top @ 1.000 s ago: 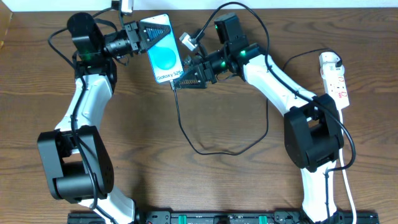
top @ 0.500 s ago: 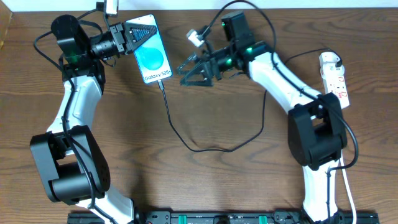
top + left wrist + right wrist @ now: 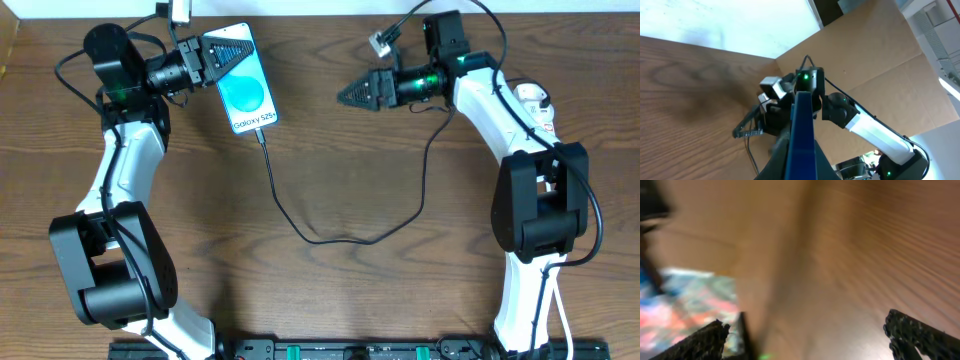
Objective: Plug charger to phone and switch on socket
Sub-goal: 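Open the right gripper and pull it back from the phone, then move the right gripper over the white power strip's switch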
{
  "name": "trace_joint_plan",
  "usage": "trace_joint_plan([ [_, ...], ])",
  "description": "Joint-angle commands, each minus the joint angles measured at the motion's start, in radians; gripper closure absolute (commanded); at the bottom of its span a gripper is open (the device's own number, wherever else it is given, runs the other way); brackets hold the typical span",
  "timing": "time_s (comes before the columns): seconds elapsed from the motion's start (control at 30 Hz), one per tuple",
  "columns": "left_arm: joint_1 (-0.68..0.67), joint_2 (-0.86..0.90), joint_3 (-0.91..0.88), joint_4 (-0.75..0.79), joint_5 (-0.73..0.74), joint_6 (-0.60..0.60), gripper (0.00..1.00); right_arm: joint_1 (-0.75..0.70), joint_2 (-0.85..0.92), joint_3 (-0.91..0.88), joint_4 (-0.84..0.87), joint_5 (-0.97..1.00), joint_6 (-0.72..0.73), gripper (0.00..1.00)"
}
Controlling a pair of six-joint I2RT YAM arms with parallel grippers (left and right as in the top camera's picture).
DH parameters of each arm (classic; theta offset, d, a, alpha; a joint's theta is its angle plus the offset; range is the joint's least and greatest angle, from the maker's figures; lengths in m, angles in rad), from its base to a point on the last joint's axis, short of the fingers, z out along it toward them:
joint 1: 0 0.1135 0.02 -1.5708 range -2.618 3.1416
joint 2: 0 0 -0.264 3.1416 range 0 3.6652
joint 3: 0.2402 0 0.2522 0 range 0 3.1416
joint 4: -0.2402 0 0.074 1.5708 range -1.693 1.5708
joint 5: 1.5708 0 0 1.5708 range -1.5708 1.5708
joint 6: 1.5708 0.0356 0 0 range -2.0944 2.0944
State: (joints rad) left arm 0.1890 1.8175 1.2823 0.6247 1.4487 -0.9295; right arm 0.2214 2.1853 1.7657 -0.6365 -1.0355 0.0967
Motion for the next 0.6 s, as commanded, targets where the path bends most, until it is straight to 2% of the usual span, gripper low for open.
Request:
trace_joint_plan([
  [0.0, 0.001, -0.018, -0.017, 0.005, -0.002, 0.021, 0.92, -0.012, -0.009, 0.015, -0.046, 0.277, 0.015, 0.01],
  [0.33, -0.004, -0.016, -0.090, 0.005, -0.024, 0.039, 0.92, -0.127, -0.080, 0.125, -0.244, 0.537, 0.038, 0.01],
  [0.57, -0.005, -0.014, -0.092, 0.005, -0.024, 0.039, 0.92, -0.249, -0.163, 0.172, -0.261, 0.566, 0.038, 0.01],
])
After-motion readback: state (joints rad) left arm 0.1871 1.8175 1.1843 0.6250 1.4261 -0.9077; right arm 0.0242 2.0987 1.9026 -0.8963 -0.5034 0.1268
